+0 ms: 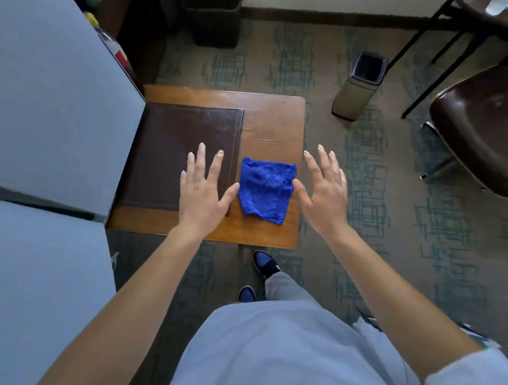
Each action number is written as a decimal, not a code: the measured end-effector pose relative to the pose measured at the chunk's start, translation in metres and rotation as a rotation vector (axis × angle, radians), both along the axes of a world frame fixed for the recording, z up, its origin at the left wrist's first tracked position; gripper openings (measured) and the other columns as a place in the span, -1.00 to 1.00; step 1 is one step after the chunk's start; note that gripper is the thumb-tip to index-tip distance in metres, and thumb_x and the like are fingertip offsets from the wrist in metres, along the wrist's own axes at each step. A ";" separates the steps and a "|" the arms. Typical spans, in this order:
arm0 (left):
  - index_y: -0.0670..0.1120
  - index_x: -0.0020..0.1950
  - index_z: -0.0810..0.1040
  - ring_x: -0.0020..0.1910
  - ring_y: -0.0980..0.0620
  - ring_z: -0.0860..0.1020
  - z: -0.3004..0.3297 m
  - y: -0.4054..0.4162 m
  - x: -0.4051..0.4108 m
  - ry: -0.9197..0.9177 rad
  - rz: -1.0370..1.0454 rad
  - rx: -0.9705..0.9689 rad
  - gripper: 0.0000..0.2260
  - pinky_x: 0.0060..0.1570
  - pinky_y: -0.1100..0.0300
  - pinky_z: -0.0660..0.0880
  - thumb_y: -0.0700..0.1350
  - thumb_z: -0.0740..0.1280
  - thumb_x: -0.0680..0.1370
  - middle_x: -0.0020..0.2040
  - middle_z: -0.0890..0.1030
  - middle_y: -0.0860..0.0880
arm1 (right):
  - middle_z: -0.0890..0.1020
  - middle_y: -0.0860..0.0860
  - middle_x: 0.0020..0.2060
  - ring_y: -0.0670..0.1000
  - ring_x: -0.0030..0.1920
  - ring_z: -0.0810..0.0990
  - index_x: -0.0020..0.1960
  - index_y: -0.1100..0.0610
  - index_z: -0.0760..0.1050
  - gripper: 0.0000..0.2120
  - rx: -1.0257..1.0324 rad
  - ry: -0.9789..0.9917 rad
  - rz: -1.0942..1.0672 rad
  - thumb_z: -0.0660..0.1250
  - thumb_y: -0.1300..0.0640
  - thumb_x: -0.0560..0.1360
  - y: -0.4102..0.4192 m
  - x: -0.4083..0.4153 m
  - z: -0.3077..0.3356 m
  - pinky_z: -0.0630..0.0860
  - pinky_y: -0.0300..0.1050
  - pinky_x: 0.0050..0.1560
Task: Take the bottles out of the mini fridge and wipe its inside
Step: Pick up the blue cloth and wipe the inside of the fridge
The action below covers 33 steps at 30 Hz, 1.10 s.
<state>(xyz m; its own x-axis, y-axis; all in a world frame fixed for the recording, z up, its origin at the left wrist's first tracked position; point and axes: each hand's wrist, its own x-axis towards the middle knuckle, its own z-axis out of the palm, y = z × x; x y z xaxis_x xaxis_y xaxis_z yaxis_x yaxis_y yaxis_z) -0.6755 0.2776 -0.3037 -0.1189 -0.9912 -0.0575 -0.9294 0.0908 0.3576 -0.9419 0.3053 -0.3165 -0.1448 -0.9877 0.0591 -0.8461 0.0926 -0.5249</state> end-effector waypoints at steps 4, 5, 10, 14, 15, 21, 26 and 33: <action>0.07 0.67 0.07 0.68 -0.19 -0.08 -0.020 -0.021 -0.009 -0.055 0.009 0.053 -0.36 0.60 -0.25 0.08 0.23 0.20 0.66 0.70 -0.05 -0.07 | 0.13 0.01 0.66 0.10 0.67 0.02 0.63 -0.04 0.21 -0.39 0.104 0.006 0.013 0.26 -0.14 0.64 -0.030 -0.007 -0.026 0.05 0.24 0.61; 0.07 0.67 0.08 0.68 -0.19 -0.07 -0.021 -0.020 -0.009 -0.071 0.001 0.047 -0.37 0.59 -0.25 0.10 0.22 0.20 0.66 0.70 -0.03 -0.07 | 0.14 0.01 0.66 0.10 0.67 0.02 0.63 -0.03 0.20 -0.39 0.111 0.013 0.016 0.26 -0.13 0.64 -0.029 -0.006 -0.029 0.05 0.24 0.61; 0.06 0.65 0.15 0.66 -0.20 0.06 -0.045 -0.051 -0.024 -0.099 -0.013 0.092 -0.39 0.57 -0.23 0.17 0.20 0.24 0.65 0.69 0.09 -0.07 | 0.22 0.00 0.63 0.09 0.65 0.10 0.61 -0.03 0.23 -0.41 0.214 -0.023 0.086 0.27 -0.11 0.64 -0.062 -0.012 -0.060 0.16 0.22 0.58; 0.05 0.64 0.20 0.63 -0.21 0.16 -0.058 -0.068 -0.035 -0.142 -0.076 0.099 -0.41 0.53 -0.19 0.25 0.19 0.24 0.65 0.67 0.17 -0.07 | 0.31 -0.06 0.60 0.06 0.62 0.19 0.59 -0.04 0.30 -0.45 0.220 -0.059 0.111 0.29 -0.08 0.63 -0.073 -0.011 -0.075 0.25 0.15 0.54; 0.05 0.64 0.19 0.64 -0.21 0.14 -0.063 -0.073 -0.039 -0.159 -0.087 0.120 -0.41 0.55 -0.19 0.23 0.19 0.23 0.66 0.67 0.17 -0.07 | 0.32 -0.05 0.59 0.06 0.61 0.21 0.58 -0.04 0.31 -0.45 0.228 -0.056 0.115 0.30 -0.07 0.63 -0.076 -0.011 -0.080 0.27 0.15 0.53; 0.07 0.64 0.20 0.63 -0.20 0.16 -0.084 -0.096 -0.051 -0.219 -0.186 0.208 -0.42 0.56 -0.19 0.22 0.18 0.25 0.66 0.65 0.21 -0.05 | 0.39 0.00 0.56 0.15 0.58 0.27 0.56 -0.06 0.35 -0.48 0.266 0.047 0.178 0.31 -0.08 0.62 -0.091 -0.010 -0.098 0.28 0.19 0.51; 0.08 0.62 0.26 0.63 -0.20 0.18 -0.095 -0.106 -0.059 -0.201 -0.220 0.323 -0.51 0.57 -0.16 0.17 0.16 0.16 0.70 0.61 0.32 -0.01 | 0.50 0.04 0.47 0.14 0.46 0.41 0.50 0.00 0.44 -0.52 0.305 0.065 0.180 0.33 -0.05 0.61 -0.095 -0.005 -0.104 0.38 0.14 0.42; 0.03 0.55 0.39 0.32 -0.13 0.46 -0.090 -0.117 -0.065 -0.256 -0.199 0.315 -0.53 0.31 -0.06 0.43 0.07 0.31 0.64 0.28 0.55 -0.07 | 0.62 0.00 0.24 0.14 0.20 0.52 0.51 0.02 0.41 -0.41 0.338 0.035 0.149 0.44 0.09 0.50 -0.103 0.002 -0.097 0.48 0.10 0.25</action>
